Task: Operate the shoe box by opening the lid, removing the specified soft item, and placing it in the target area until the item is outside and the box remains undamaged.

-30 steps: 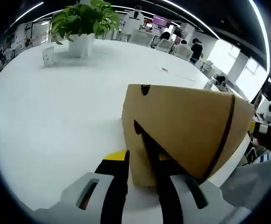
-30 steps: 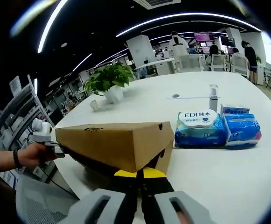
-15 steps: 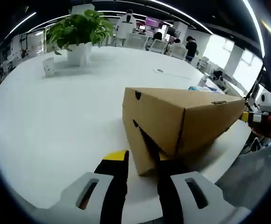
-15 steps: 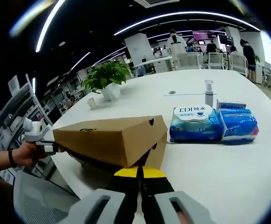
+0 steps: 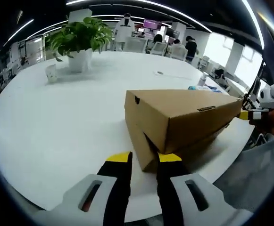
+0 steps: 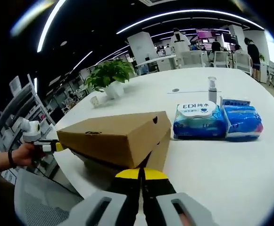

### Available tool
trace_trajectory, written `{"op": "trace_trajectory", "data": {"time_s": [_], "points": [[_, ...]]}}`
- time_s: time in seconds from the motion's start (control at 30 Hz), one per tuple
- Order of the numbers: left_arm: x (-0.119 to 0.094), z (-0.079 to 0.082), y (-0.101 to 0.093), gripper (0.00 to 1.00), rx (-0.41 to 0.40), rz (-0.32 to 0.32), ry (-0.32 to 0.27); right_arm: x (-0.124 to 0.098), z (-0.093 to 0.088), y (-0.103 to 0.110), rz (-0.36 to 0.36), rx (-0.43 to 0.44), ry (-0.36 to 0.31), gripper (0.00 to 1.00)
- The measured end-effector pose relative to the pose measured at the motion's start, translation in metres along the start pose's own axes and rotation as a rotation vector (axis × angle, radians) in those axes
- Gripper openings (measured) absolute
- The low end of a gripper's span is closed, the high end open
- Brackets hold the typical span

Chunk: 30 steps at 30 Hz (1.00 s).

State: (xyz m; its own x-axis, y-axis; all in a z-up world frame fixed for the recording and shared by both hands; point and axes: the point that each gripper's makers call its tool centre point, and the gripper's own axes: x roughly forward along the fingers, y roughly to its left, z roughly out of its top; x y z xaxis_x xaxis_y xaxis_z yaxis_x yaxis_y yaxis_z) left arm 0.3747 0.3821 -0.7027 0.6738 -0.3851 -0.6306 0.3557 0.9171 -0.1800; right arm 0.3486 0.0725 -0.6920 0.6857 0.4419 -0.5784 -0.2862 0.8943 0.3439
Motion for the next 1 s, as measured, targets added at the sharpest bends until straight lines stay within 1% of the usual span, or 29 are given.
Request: {"op": "trace_trajectory", "data": {"time_s": [0.43,0.6,0.8,1.0], "points": [[-0.003,-0.005,-0.006,0.18,0.009,-0.017,0.007,0.001,-0.007,0.002,0.005,-0.010,0.022,0.00],[-0.004,-0.009,-0.003,0.18,-0.005,-0.007,0.011,0.001,-0.011,-0.001,-0.007,-0.015,0.038,0.00],[-0.004,-0.010,-0.003,0.18,0.005,-0.007,0.017,0.001,-0.009,-0.002,-0.007,-0.020,0.038,0.00],[-0.006,-0.013,-0.001,0.18,0.007,-0.005,0.027,-0.002,-0.010,-0.007,-0.011,-0.012,0.044,0.00]]}}
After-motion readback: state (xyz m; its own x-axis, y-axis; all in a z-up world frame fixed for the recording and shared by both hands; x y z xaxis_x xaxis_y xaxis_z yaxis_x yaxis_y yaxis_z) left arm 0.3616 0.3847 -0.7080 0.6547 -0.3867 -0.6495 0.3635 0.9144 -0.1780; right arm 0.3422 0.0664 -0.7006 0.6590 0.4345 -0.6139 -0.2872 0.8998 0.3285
